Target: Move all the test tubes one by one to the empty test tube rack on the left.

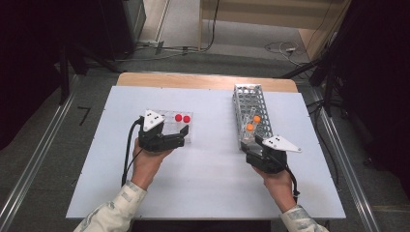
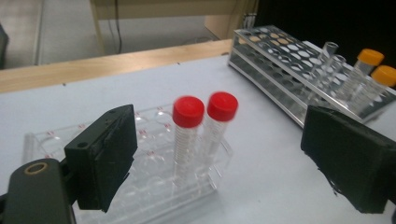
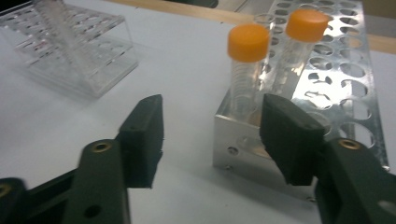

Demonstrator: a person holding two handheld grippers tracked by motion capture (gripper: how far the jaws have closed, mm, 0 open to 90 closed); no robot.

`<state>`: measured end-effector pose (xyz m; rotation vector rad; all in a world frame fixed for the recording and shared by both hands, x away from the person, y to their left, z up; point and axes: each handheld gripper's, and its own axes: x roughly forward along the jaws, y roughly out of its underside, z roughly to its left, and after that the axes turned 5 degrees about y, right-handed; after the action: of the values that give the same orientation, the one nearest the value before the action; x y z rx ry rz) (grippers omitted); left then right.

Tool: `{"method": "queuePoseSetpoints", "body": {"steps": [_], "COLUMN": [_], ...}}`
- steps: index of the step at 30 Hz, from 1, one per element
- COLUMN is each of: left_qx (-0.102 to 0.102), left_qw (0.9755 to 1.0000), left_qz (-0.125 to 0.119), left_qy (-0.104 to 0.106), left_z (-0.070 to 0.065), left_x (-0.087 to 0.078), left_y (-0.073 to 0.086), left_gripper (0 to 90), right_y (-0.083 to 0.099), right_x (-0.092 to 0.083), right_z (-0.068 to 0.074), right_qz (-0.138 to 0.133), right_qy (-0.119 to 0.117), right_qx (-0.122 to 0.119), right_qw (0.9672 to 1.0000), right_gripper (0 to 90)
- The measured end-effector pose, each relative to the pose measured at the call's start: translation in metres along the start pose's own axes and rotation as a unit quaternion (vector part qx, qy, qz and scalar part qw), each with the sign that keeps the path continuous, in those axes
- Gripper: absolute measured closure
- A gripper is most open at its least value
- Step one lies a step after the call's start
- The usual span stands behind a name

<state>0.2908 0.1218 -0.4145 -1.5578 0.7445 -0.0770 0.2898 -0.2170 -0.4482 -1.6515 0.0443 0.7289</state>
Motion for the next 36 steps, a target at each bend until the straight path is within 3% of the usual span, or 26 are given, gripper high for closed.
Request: {"method": "queuePoseSetpoints", "body": {"steps": [4, 9, 25, 36], "left_qx": [-0.001, 0.020, 0.016, 0.015], "left_qw": [0.9998, 0.9994, 0.9990, 0.9991], "left_qz": [0.016, 0.029, 0.034, 0.031], "left_qy": [0.015, 0.008, 0.024, 0.024], "left_z": [-0.001, -0.008, -0.013, -0.013], "left_x": [-0.001, 0.001, 0.004, 0.003], "left_y": [0.005, 0.014, 0.019, 0.019], "left_gripper": [6.1, 4.8, 5.5, 5.9], "right_y": [-0.002, -0.005, -0.004, -0.013], "right_x": [0.006, 0.018, 0.034, 0.025], "right_z": [-0.003, -0.005, -0.007, -0.006], "right_qz": [-0.003, 0.000, -0.001, -0.019], "right_qy": [0.013, 0.027, 0.037, 0.039], "right_qx": [0.003, 0.001, -0.004, -0.003], "right_qw": [0.9999, 0.9996, 0.9993, 0.9990], "right_gripper": [47.7, 53.7, 69.4, 71.4]}}
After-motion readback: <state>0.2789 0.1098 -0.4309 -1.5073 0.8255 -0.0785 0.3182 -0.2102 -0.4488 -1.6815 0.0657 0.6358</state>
